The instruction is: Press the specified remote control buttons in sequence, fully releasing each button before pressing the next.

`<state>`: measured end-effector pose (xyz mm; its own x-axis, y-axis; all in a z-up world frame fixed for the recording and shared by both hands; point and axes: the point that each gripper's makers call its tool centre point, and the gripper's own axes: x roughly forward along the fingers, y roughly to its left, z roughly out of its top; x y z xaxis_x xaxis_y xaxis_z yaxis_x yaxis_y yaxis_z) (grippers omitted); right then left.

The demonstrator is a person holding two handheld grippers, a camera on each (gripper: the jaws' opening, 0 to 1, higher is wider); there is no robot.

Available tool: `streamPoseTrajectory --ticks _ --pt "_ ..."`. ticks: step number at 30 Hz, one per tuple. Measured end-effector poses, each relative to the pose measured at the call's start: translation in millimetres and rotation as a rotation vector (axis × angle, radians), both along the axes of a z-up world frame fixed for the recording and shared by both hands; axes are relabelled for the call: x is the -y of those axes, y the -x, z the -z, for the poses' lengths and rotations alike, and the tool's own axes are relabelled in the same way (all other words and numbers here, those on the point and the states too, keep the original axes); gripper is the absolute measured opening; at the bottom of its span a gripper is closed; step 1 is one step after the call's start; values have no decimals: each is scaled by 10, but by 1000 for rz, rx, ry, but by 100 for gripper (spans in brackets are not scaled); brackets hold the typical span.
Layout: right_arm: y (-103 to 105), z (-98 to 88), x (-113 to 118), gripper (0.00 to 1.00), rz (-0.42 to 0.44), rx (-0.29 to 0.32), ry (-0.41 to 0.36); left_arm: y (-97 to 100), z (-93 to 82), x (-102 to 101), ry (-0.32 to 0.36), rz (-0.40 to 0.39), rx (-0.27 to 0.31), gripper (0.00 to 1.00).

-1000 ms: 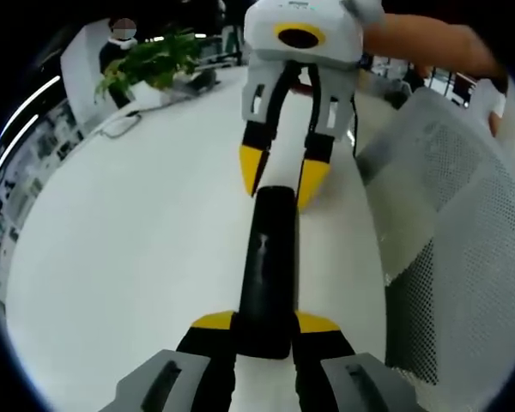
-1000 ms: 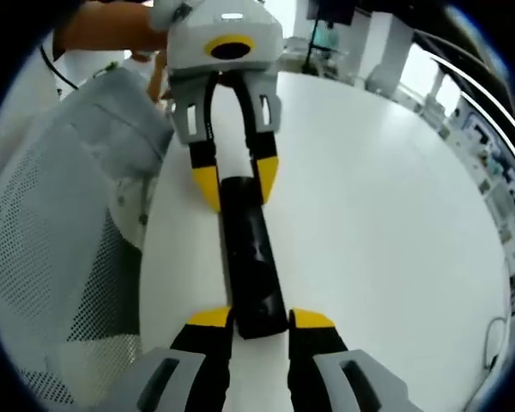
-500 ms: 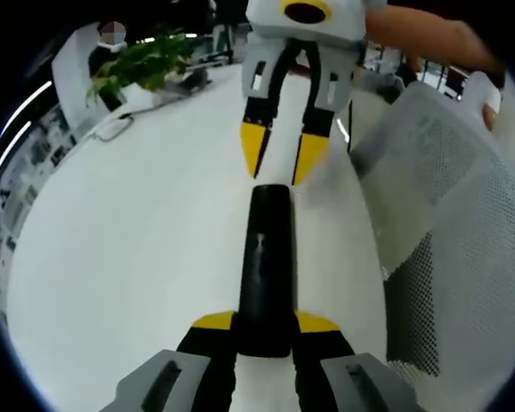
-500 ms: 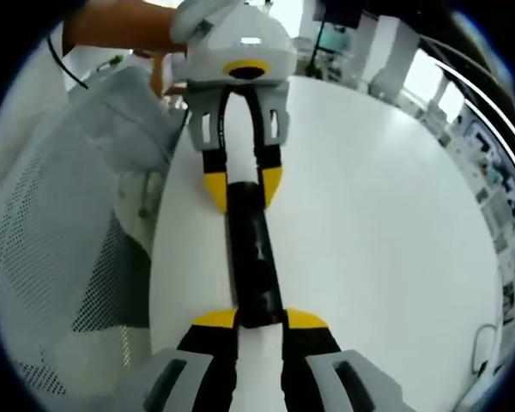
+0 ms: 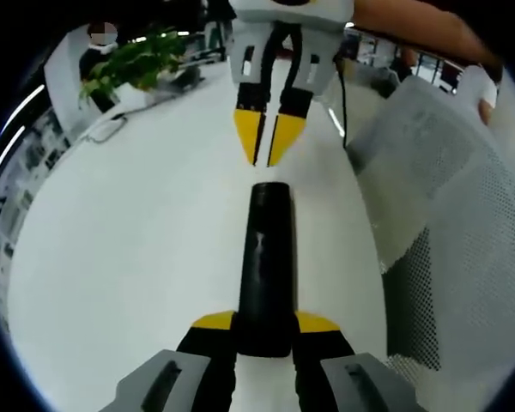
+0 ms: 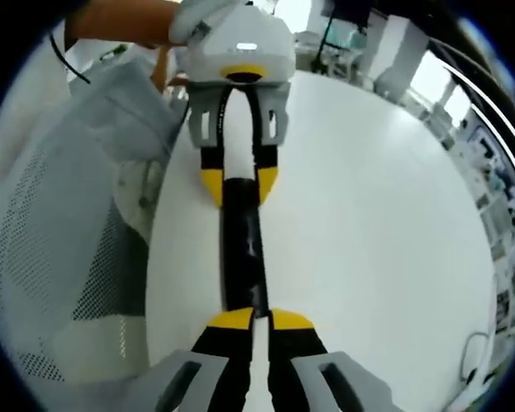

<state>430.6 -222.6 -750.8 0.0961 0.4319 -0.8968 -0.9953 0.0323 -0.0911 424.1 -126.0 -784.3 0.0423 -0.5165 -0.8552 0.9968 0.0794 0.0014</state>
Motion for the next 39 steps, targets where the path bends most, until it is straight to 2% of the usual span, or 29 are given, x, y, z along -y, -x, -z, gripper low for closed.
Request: streamPoseTrajectory --ticks 14,39 --pt "116 168 -8 0 -81 -34 91 9 0 -2 2 -5 0 23" --pt "86 225 -21 0 -129 -47 148 -4 -10 8 4 2 1 23"
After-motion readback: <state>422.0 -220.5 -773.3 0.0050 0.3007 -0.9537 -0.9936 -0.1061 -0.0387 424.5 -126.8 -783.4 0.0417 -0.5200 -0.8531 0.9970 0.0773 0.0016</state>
